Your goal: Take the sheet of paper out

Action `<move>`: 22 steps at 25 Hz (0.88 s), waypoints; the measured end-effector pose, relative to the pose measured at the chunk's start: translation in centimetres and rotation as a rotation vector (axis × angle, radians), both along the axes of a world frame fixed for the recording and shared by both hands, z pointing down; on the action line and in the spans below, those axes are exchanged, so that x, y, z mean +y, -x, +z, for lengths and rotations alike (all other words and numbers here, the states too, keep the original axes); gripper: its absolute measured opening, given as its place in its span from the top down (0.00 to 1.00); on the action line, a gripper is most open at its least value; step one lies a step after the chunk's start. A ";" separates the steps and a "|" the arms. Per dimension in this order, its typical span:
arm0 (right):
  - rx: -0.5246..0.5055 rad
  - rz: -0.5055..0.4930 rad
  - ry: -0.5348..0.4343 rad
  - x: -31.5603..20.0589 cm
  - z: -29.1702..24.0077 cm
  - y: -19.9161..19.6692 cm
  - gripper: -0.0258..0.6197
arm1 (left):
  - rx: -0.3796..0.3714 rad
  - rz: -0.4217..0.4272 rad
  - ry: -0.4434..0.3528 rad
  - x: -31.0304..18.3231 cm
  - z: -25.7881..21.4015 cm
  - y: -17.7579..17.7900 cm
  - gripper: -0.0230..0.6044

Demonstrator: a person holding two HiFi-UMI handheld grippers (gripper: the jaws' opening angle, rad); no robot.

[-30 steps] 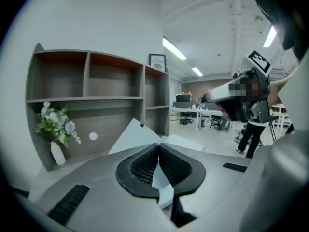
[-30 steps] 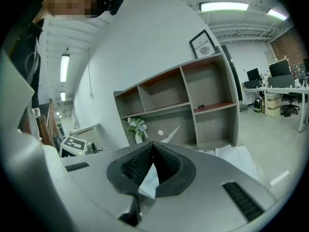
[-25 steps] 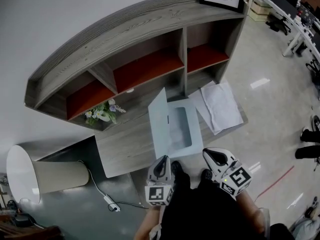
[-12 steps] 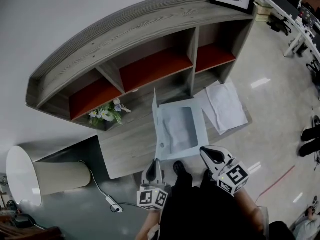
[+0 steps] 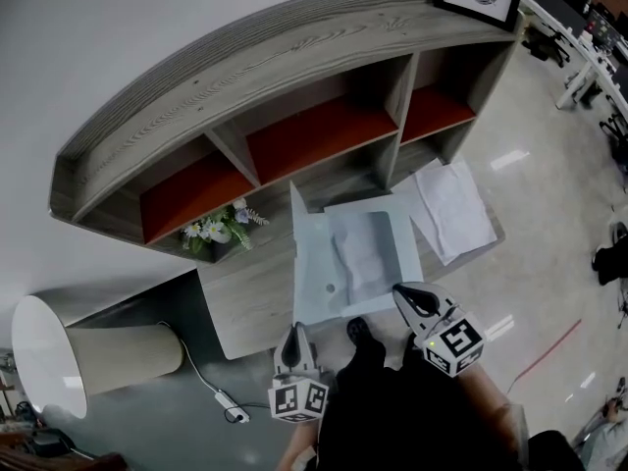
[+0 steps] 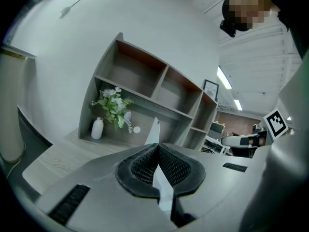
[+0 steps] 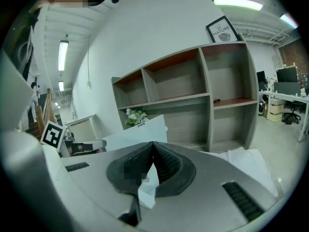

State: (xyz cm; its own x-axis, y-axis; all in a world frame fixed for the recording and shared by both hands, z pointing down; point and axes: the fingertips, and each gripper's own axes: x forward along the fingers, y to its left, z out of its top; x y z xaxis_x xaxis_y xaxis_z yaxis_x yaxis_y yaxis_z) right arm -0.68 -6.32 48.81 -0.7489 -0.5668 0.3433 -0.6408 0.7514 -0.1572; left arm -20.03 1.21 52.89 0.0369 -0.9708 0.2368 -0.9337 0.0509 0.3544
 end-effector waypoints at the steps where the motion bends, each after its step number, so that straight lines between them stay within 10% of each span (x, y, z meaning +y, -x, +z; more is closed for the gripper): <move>1: 0.012 0.006 0.000 -0.3 0.3 0.3 0.94 | 0.003 -0.005 0.003 0.1 0.1 0.4 0.94; 22: 0.254 -0.006 0.173 -6.4 13.9 6.4 0.94 | 0.066 -0.067 0.063 1.2 2.1 4.0 0.94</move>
State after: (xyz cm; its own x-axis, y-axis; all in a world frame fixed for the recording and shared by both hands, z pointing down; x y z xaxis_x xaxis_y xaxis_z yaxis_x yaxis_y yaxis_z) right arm -7.11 -12.72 62.74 -0.6299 -0.4797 0.6108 -0.6717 0.7313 -0.1184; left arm -24.00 2.43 54.94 -0.0100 -0.9548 0.2970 -0.9020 0.1368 0.4094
